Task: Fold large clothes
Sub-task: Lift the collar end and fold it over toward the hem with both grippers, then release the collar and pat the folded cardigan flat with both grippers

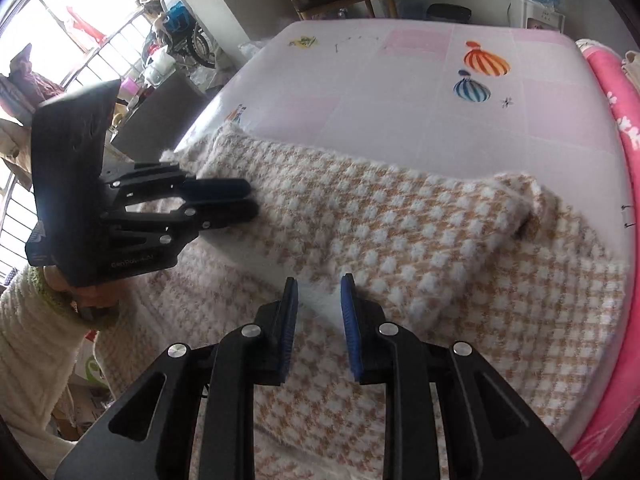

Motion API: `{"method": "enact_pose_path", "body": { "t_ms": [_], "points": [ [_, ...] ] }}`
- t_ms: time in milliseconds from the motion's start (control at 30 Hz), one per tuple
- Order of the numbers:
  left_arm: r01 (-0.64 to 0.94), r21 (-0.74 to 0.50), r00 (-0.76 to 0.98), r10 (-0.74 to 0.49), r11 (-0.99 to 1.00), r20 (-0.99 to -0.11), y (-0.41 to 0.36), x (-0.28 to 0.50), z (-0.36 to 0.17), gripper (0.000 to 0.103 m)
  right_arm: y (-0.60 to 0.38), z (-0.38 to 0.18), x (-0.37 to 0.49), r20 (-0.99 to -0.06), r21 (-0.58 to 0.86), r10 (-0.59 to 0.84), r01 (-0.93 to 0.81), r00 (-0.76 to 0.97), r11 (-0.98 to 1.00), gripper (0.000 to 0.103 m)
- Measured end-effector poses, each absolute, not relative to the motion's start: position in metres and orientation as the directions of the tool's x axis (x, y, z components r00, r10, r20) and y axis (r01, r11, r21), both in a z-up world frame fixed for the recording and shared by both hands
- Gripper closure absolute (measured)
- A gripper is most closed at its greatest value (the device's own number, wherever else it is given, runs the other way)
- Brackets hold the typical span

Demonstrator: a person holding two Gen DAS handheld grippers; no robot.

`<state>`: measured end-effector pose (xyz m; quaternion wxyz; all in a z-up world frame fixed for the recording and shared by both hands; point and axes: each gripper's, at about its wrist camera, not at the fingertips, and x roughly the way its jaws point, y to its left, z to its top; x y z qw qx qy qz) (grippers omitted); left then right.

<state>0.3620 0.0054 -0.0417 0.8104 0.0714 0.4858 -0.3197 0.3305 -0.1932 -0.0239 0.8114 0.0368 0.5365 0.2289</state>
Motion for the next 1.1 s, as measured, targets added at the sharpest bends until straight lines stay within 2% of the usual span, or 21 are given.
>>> {"method": "enact_pose_path", "body": {
  "t_ms": [133,233,333,433,500,700,833,933,1033,1100],
  "points": [
    [0.597,-0.169,0.337,-0.437,0.784,-0.834,0.011,0.356,-0.044,0.079,-0.197,-0.007,0.338,-0.842,0.161,0.309,-0.34,0.443,0.927,0.08],
    [0.597,-0.137,0.355,-0.414,0.79,-0.838,0.01,0.35,-0.044,0.079,-0.197,-0.035,0.346,-0.876,0.107,0.253,-0.344,0.411,0.933,0.079],
    [0.606,-0.106,0.362,-0.392,0.788,-0.846,0.012,0.343,-0.044,0.079,-0.201,-0.039,0.33,-0.858,0.065,0.256,-0.4,0.445,0.914,0.079],
    [0.617,-0.091,0.363,-0.385,0.782,-0.849,0.017,0.338,-0.044,0.079,-0.21,-0.033,0.317,-0.873,0.082,0.251,-0.383,0.418,0.92,0.079],
    [0.616,-0.103,0.358,-0.394,0.781,-0.846,0.02,0.339,-0.044,0.079,-0.22,-0.028,0.317,-0.888,0.092,0.235,-0.346,0.397,0.934,0.074],
    [0.585,-0.165,0.352,-0.432,0.794,-0.83,0.027,0.342,-0.046,0.079,-0.192,0.014,0.327,-0.803,0.15,0.354,-0.413,0.479,0.898,0.069],
    [0.557,-0.18,0.359,-0.431,0.811,-0.828,0.028,0.341,-0.046,0.079,-0.141,-0.002,0.366,-0.812,0.163,0.387,-0.468,0.436,0.868,0.068],
    [0.552,-0.183,0.363,-0.432,0.814,-0.826,0.029,0.341,-0.047,0.079,-0.116,-0.032,0.385,-0.855,0.121,0.342,-0.492,0.39,0.862,0.068],
    [0.559,-0.195,0.355,-0.446,0.806,-0.822,0.03,0.34,-0.047,0.079,-0.119,-0.04,0.369,-0.852,0.045,0.311,-0.532,0.422,0.846,0.068],
    [0.568,-0.2,0.353,-0.456,0.798,-0.817,0.032,0.339,-0.048,0.079,-0.137,-0.041,0.353,-0.858,0.063,0.316,-0.528,0.404,0.847,0.068]
  ]
}}
